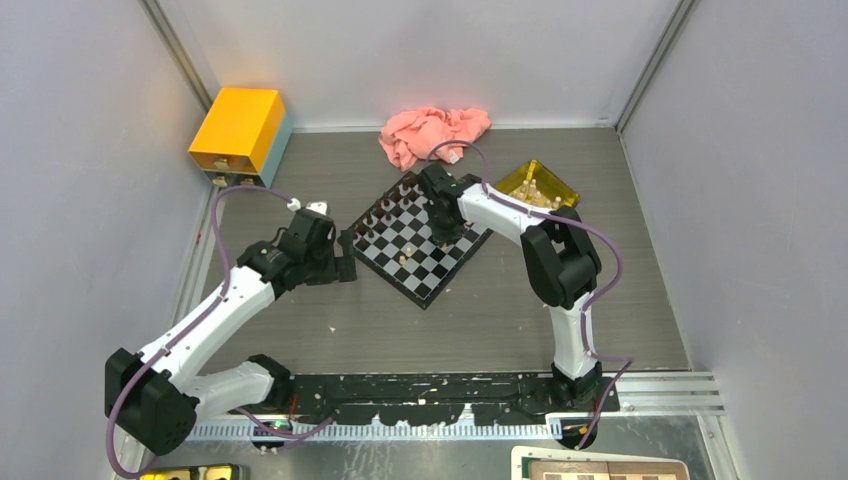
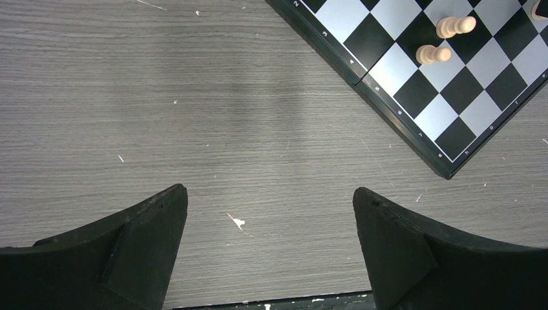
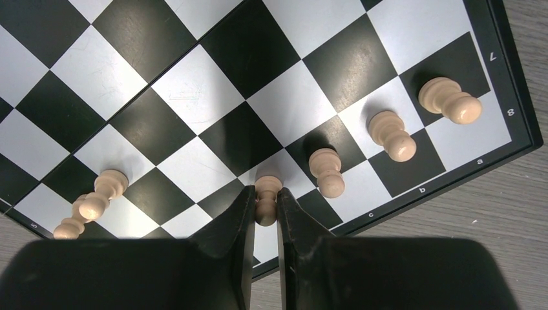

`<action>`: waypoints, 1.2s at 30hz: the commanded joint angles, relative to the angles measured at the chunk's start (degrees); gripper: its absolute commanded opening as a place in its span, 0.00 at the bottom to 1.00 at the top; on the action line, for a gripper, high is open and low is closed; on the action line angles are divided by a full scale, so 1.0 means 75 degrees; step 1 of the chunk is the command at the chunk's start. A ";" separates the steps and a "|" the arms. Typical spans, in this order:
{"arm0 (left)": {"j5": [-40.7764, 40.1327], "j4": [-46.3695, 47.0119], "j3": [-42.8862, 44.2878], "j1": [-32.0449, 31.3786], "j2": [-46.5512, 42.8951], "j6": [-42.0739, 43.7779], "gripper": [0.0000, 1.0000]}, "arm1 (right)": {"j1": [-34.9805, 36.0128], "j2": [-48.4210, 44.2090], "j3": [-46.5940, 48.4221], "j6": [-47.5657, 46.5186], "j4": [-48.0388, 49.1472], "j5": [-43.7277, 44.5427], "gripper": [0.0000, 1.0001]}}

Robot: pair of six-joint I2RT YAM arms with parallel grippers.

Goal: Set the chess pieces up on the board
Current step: Move the chess piece to the chessboard.

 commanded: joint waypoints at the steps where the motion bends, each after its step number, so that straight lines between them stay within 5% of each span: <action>1: 0.0064 0.0210 0.0014 0.0036 -0.0133 -0.0033 1.00 | -0.0052 -0.0518 -0.0069 0.0049 0.0203 0.0220 0.06; 20: 0.0082 0.0240 0.0043 0.0036 -0.0052 0.0013 1.00 | -0.0132 -0.0421 -0.0061 0.0056 0.0191 0.0234 0.07; 30: 0.0099 0.0248 0.0072 0.0036 -0.0004 0.0025 1.00 | -0.0125 -0.0458 0.0053 -0.0030 0.0105 0.0128 0.41; 36: 0.0077 0.0240 0.0107 0.0036 -0.0048 0.0015 1.00 | -0.0126 -0.0596 0.0278 -0.0129 -0.0017 0.0220 0.44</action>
